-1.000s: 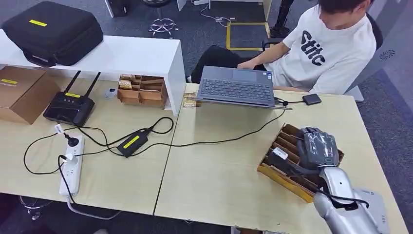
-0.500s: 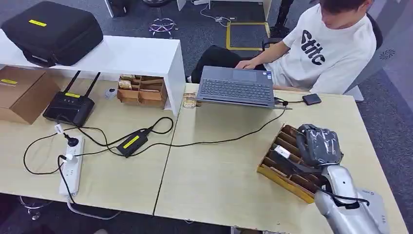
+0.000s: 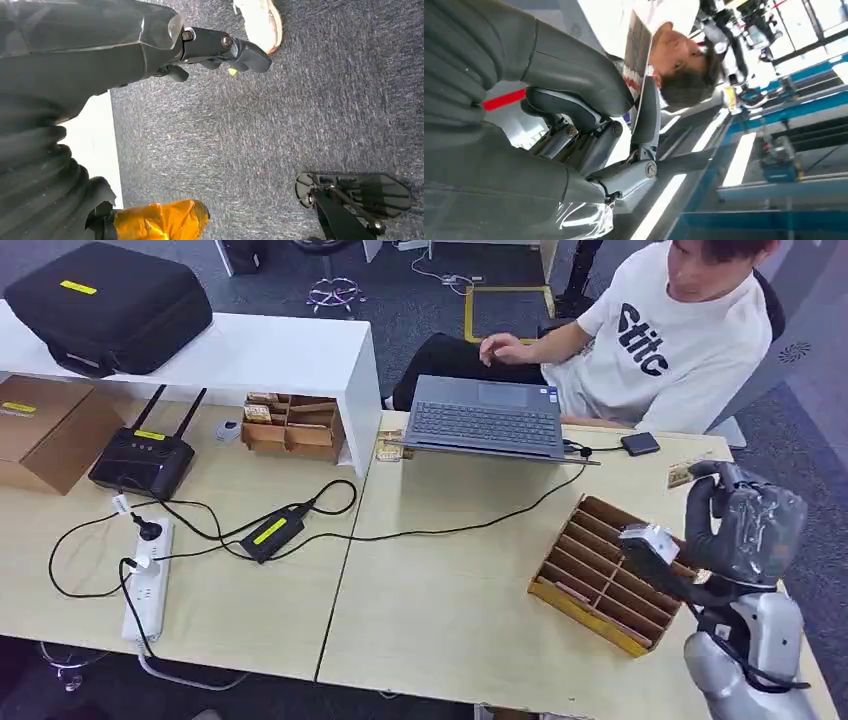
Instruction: Pass the card to the sensor for recognition and then transmit it.
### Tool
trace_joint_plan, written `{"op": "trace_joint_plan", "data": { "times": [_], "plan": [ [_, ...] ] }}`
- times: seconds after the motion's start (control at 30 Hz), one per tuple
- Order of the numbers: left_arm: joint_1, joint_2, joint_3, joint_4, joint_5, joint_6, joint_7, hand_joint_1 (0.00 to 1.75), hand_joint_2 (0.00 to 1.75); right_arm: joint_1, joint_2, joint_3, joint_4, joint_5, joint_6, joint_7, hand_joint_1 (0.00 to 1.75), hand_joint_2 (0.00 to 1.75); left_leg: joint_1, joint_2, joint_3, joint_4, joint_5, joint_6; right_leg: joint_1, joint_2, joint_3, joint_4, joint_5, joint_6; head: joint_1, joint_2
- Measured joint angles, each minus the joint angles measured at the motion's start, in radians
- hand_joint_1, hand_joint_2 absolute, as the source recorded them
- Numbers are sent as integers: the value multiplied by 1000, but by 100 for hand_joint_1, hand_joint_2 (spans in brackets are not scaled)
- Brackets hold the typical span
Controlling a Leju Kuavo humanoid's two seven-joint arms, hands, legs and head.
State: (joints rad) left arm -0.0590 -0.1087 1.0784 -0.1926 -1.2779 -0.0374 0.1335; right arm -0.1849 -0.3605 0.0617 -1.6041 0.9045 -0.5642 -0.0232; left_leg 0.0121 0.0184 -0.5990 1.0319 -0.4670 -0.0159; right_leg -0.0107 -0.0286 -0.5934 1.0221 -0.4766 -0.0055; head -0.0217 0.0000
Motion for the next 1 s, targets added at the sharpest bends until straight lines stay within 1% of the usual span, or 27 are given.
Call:
{"op": "trace_joint_plan", "data": {
  "times": [0.13,0.23,0.37,0.43,0.53,0.67,0.8,1.0],
  "plan": [
    [0,-1,3,0,-3,3,1,0,175,23,0,-82,14,2,29,23,175,175,0,0,0,0,0,0,-1,0,0,0,0,0,0,0],
    [0,-2,7,0,-6,6,5,0,175,42,0,-133,39,-17,43,26,175,175,-1,0,0,0,0,0,-1,0,0,0,0,0,0,0],
    [0,-2,11,0,-6,6,5,0,175,63,0,-179,64,-29,53,22,175,175,-1,0,0,0,0,0,-1,0,0,0,0,0,0,0],
    [0,-2,17,0,-6,7,5,0,175,71,0,-196,76,-26,61,32,175,175,-1,0,0,0,0,0,-1,0,0,0,0,0,0,0],
    [0,-3,19,0,-6,7,5,0,175,76,0,-217,101,-13,72,42,175,175,-1,0,0,0,0,0,-1,0,0,0,0,0,0,0],
    [0,-2,23,0,-8,7,7,0,175,77,0,-231,127,-18,72,28,175,175,-1,0,0,0,0,0,-1,0,0,0,0,0,0,0],
    [0,-2,23,0,-9,7,7,0,175,75,0,-231,142,-24,72,13,175,175,-1,0,0,0,0,0,-1,0,0,0,0,0,0,0],
    [-1,-2,23,0,-13,6,7,0,175,49,0,-226,157,-2,79,16,175,175,-1,0,0,0,0,0,-1,0,0,0,0,0,0,0]
  ]
}}
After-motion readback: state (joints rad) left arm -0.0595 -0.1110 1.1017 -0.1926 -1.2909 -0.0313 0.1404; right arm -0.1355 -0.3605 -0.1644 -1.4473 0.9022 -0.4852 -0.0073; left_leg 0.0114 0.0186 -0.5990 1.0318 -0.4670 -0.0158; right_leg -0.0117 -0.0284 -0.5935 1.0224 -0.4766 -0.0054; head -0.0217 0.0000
